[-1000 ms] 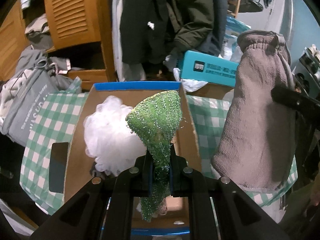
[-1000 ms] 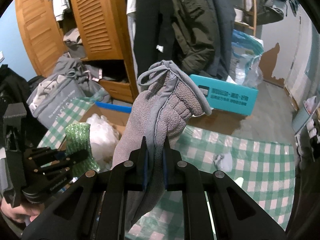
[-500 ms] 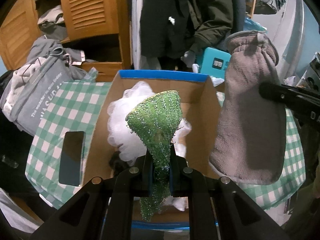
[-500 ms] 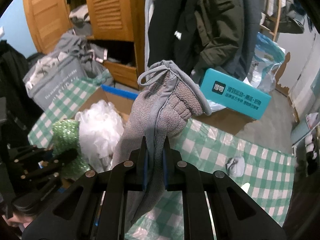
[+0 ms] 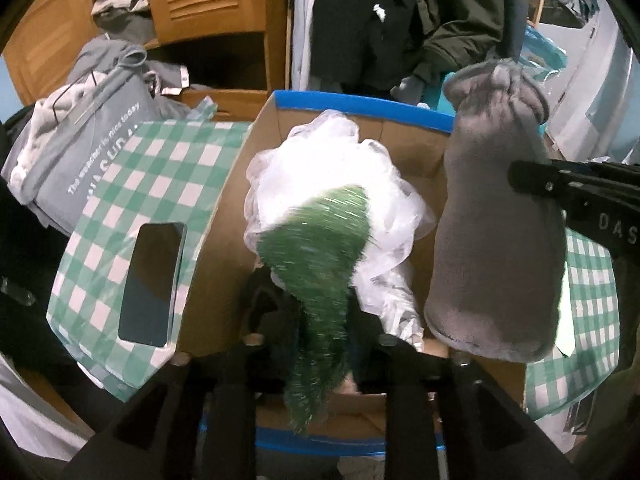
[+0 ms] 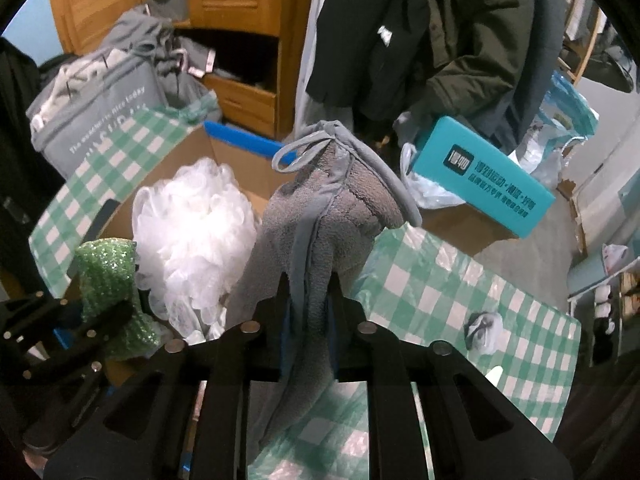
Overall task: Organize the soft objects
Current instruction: 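Open both tools to drop the scrubber and mitten into the box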
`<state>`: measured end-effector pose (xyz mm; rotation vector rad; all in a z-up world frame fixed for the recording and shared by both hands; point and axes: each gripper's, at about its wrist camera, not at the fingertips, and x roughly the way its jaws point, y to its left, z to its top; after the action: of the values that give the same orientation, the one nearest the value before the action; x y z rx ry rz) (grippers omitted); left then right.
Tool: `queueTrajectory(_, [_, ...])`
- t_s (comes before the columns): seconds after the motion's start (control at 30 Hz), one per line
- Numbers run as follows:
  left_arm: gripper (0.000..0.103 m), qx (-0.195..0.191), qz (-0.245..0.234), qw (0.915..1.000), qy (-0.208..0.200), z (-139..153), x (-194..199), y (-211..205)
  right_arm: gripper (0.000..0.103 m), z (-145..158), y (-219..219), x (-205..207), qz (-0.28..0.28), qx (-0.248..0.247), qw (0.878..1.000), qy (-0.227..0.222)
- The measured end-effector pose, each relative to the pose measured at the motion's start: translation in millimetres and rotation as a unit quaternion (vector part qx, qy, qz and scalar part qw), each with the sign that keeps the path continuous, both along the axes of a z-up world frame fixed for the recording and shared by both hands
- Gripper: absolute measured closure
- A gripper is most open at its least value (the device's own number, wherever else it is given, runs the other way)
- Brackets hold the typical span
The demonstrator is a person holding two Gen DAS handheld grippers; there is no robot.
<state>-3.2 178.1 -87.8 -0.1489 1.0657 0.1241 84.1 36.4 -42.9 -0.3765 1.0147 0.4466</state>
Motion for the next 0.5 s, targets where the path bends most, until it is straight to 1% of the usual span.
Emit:
queueTrajectory(0.03, [0.07, 0.001, 0.002, 1.0, -0.004, 0, -1, 1, 0.081, -2, 2, 1, -0.001, -0.002, 1.0, 0.002])
queueTrajectory(0.07, [0.063, 0.004, 0.004, 1.0, -0.006, 0, -1, 2, 0.071, -3, 3, 1, -0.004, 0.002, 1.0, 0.003])
queueTrajectory(0.1, [0.06, 0.007, 0.006, 0.9999, -0.008, 1, -1, 2, 0.06, -2, 3, 1, -0.007, 0.006, 1.0, 0.002])
queueTrajectory(0.13, [0.055, 0.007, 0.007, 0.9999, -0.013, 3, -2, 3, 0.054, -1, 2, 2, -0.009, 0.012, 1.0, 0.001])
queueTrajectory(0.17, [0.051, 0.007, 0.008, 0.9998, -0.016, 4, -2, 3, 0.044, 1, 1, 2, -0.011, 0.021, 1.0, 0.001])
queueTrajectory(0.2, [0.05, 0.005, 0.01, 0.9998, -0.019, 6, -2, 4, 0.042, 3, 1, 2, -0.013, 0.027, 1.0, 0.001])
queueTrajectory(0.27, [0.045, 0.001, 0.015, 0.9996, -0.024, 9, -2, 5, 0.042, 8, -1, 1, -0.017, 0.035, 0.999, -0.003])
queueTrajectory(0.33, [0.043, -0.003, 0.018, 0.9994, -0.028, 11, -2, 5, 0.041, 11, -3, 0, -0.02, 0.039, 0.999, -0.004])
queueTrajectory(0.43, [0.035, -0.006, 0.02, 0.9991, -0.037, 16, -3, 4, 0.039, 15, -9, -2, -0.024, 0.049, 0.999, -0.004])
queueTrajectory(0.5, [0.035, -0.004, 0.018, 0.9989, -0.044, 20, -3, 1, 0.038, 17, -11, -4, -0.025, 0.051, 0.998, -0.006])
